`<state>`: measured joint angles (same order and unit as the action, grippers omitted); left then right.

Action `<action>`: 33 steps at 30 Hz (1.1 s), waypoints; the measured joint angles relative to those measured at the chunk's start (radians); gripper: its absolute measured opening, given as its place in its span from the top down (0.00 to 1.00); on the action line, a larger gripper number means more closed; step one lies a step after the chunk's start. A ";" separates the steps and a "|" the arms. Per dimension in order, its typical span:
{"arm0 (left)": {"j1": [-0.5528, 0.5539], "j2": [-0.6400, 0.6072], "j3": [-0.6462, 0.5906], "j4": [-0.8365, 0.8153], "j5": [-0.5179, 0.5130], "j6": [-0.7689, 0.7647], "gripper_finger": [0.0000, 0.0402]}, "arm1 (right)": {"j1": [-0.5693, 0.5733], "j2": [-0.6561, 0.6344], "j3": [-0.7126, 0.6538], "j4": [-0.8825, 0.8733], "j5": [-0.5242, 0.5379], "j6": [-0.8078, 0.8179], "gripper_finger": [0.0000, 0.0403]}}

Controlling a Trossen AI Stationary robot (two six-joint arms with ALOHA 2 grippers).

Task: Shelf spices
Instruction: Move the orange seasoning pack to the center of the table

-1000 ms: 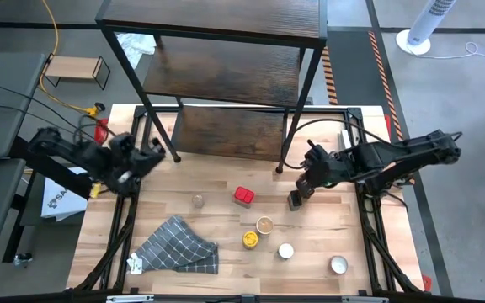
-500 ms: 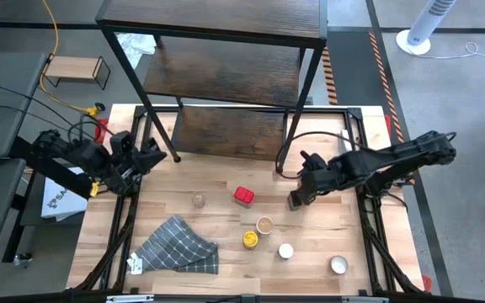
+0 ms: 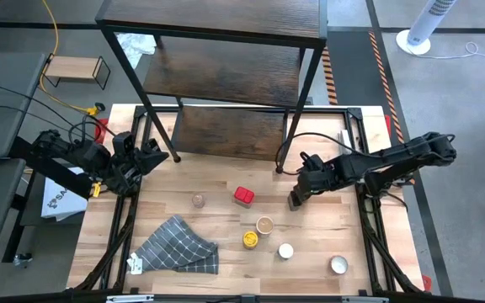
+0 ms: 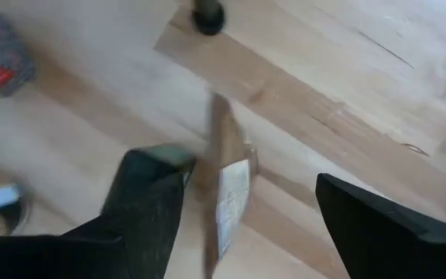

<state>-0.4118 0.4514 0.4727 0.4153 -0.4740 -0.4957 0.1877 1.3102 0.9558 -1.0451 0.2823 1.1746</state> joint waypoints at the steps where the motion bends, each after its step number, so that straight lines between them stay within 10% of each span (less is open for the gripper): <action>1: 0.000 0.000 0.000 -0.002 0.000 0.000 1.00 | -0.009 0.000 -0.011 0.019 -0.002 0.000 0.28; 25: 0.000 0.000 0.000 -0.007 -0.061 0.027 1.00 | -0.077 0.000 -0.240 0.250 -0.150 0.019 0.29; 33: 0.000 0.000 0.000 -0.008 -0.084 0.029 1.00 | -0.075 0.000 -0.278 0.280 -0.165 0.040 0.62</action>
<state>-0.4118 0.4515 0.4725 0.4077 -0.5583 -0.4671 0.1122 1.3102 0.6777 -0.7651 0.1172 1.2146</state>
